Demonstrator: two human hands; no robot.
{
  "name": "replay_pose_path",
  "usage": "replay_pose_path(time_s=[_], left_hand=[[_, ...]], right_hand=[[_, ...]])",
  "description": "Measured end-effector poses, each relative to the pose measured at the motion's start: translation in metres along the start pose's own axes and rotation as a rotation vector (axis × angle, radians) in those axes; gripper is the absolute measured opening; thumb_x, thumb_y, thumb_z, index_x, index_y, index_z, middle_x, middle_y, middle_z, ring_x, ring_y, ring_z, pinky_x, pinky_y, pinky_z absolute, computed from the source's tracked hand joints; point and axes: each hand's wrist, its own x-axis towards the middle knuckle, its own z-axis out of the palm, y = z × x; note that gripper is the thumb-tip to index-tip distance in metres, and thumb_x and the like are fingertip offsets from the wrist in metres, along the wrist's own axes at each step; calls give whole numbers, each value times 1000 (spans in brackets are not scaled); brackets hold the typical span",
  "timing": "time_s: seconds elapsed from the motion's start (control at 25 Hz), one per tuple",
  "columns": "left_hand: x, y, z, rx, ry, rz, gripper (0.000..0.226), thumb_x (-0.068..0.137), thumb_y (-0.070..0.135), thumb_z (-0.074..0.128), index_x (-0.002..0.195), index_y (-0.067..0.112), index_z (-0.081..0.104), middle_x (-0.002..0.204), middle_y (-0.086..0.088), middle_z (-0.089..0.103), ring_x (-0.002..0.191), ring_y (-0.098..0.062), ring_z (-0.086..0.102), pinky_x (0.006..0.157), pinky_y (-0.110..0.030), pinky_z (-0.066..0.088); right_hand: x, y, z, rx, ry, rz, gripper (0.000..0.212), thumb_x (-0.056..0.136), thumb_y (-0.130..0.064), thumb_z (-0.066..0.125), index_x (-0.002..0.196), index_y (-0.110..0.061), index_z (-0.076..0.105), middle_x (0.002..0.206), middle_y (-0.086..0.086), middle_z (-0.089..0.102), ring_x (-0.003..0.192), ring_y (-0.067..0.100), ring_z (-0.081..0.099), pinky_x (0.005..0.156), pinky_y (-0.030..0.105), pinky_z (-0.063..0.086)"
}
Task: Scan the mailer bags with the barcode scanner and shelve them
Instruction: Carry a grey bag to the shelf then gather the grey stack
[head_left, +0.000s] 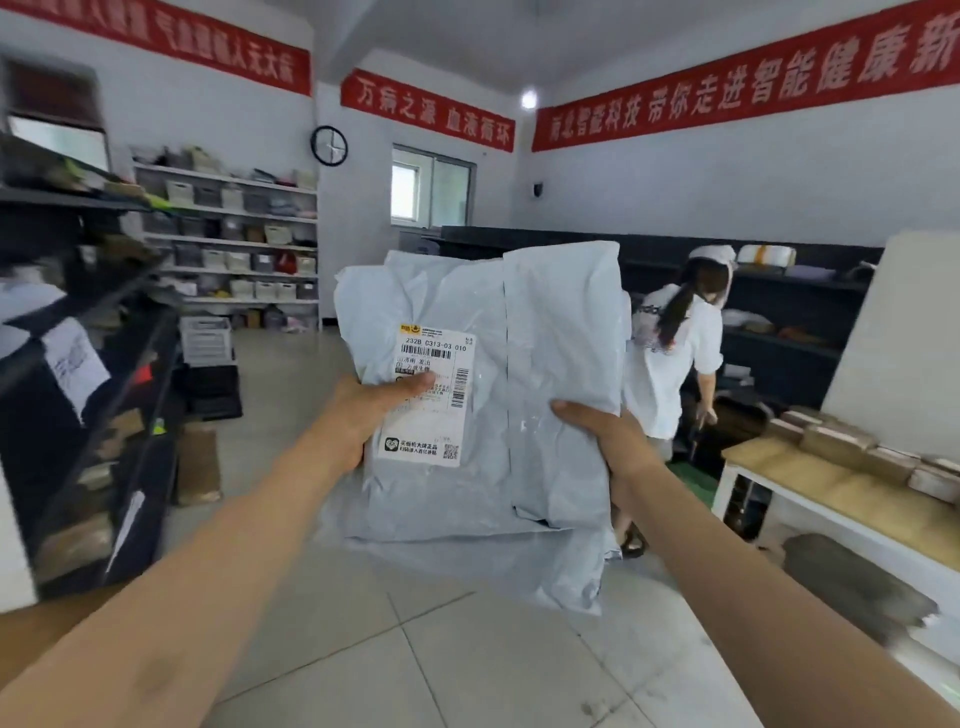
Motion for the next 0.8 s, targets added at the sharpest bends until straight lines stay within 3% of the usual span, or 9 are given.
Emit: replay_pose_path(time_s=[0.12,0.36,0.6,0.8], left_hand=[[48,-9,-21,39,142,71,22,67,13,80,87,12,71,75,0,76,67,-14,73,58,-28,60],[162,-1,-48,127,292,152,12,77,6,74,85,14,70,68,4,75,62,-11,73,50,-23,56],[273,-18,-88,178,479,174,16,73,9,78,87,15,73,78,-1,77,71,-16,74,55,-28,59],[376,-32,-141,289,694,155,28,70,19,83,95,12,72,94,-11,76,84,-25,74,79,-44,59]], right_hand=[[81,24,26,45,-152,29,63,61,-17,88,119,-13,63,106,9,74,97,32,71,87,50,56],[236,48,88,99,-342,66,60,62,-16,85,117,-13,64,104,9,75,97,32,71,88,50,56],[389,90,155,139,-501,111,59,62,-15,86,117,-9,65,103,12,75,94,33,71,86,49,56],[513,142,236,167,-706,195,42,72,-10,79,112,-5,67,101,13,75,89,29,73,71,37,59]])
